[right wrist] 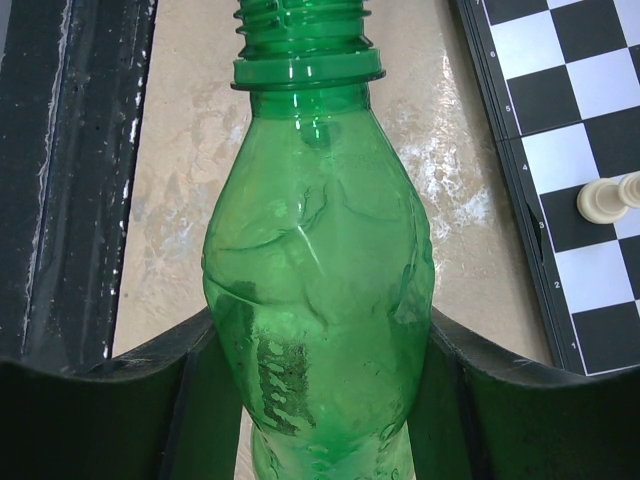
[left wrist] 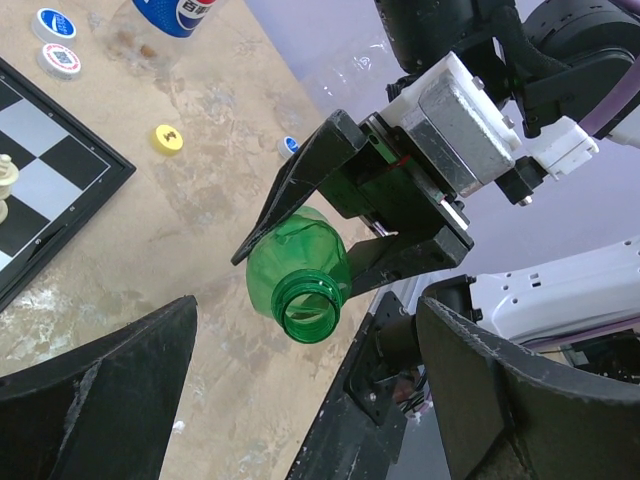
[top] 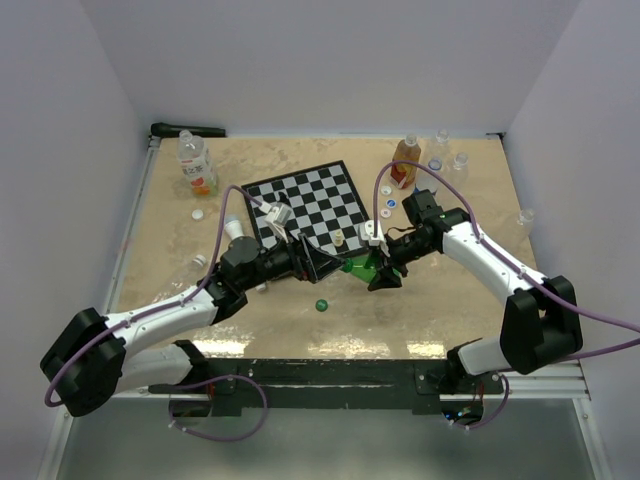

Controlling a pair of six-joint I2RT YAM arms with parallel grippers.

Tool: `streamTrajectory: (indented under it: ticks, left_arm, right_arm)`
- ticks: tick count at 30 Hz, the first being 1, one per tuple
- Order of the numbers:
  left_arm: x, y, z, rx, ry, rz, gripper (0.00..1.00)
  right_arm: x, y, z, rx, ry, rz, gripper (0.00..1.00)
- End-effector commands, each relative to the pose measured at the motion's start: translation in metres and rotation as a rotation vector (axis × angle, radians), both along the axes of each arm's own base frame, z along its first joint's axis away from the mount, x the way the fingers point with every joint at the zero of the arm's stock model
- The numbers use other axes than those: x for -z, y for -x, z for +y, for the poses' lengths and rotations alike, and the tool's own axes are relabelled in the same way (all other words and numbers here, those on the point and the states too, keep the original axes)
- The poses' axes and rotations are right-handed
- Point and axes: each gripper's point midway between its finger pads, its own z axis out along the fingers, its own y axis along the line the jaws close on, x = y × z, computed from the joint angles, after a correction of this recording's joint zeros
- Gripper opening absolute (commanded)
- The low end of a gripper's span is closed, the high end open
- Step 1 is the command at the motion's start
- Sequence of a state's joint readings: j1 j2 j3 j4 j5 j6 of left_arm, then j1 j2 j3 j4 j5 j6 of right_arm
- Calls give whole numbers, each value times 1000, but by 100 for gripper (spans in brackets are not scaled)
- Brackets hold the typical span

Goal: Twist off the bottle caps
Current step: Place the plastic bottle at the center of the board.

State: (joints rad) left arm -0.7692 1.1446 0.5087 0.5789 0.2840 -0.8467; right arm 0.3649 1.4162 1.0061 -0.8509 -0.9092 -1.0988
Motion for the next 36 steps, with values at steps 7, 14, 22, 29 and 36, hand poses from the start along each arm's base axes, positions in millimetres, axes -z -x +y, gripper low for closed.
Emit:
streamTrajectory:
  ticks: [7, 14, 22, 29, 36]
  left_arm:
    - [-30, -5, -5, -16, 68, -69, 95]
    - [-28, -7, -4, -30, 64, -66, 95]
    - [-27, -9, -8, -30, 61, -63, 95]
    - [-27, -12, -18, -12, 53, -68, 95]
    - [-19, -7, -30, 18, 21, -62, 95]
  right_arm:
    - [-12, -4, 9, -9, -44, -15, 6]
    - [-11, -4, 9, -10, -44, -15, 6]
    - [-10, -3, 10, -16, -41, -13, 6]
    - [-10, -2, 11, -20, -39, -9, 6]
    - [-11, -2, 12, -19, -43, -7, 6]
